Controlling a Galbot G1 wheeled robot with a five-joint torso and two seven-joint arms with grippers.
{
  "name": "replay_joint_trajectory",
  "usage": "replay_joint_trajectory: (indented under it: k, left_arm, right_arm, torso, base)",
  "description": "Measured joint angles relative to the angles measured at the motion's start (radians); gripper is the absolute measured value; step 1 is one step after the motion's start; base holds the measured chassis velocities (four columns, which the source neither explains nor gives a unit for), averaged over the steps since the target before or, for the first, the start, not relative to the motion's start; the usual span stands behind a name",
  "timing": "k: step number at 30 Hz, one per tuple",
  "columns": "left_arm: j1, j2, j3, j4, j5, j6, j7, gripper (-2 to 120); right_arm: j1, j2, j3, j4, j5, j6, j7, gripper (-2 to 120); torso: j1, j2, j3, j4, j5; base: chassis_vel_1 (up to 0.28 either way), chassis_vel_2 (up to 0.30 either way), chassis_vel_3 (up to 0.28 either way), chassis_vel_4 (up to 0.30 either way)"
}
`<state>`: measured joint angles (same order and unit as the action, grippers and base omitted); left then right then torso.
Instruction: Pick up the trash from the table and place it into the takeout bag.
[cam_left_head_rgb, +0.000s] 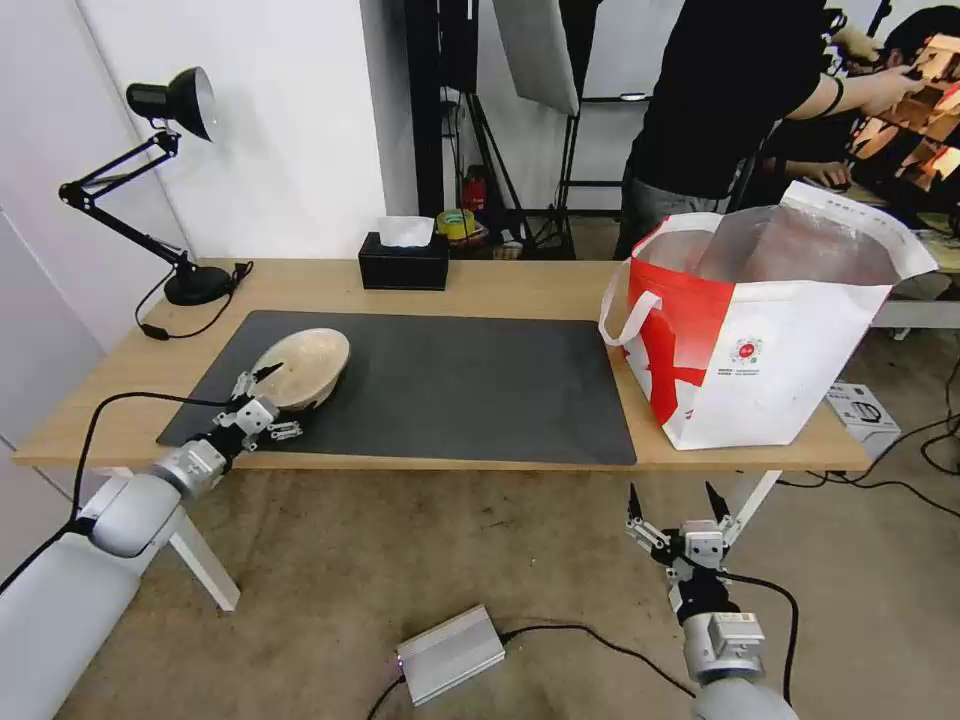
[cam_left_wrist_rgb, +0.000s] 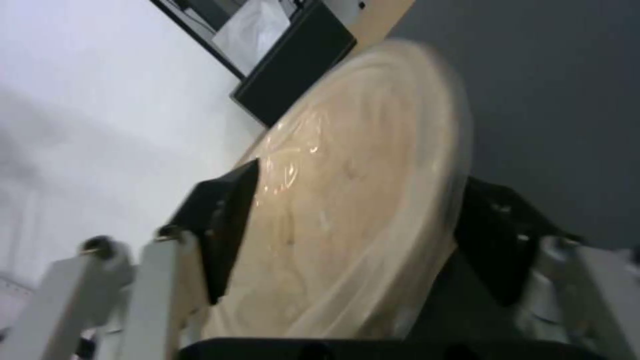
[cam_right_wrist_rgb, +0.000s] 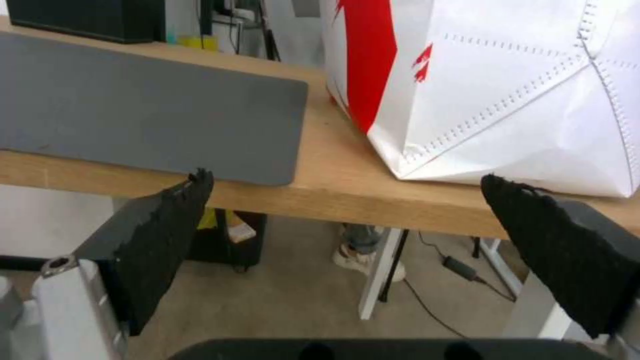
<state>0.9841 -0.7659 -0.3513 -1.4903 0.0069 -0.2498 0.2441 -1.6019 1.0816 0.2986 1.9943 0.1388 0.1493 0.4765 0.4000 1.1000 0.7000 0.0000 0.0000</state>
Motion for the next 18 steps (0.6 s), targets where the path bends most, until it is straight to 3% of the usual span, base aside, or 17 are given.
replay_joint_trajectory:
  k: [18]
  left_arm:
    - [0.052, 0.011, -0.038, -0.033, -0.001, -0.002, 0.012, 3]
  right_arm:
    - [0.003, 0.003, -0.004, 0.002, -0.004, 0.0, 0.0, 100]
  torso:
    - [0.0, 0.0, 0.0, 0.0, 0.0]
  base:
    - [0.0, 0.0, 0.0, 0.0]
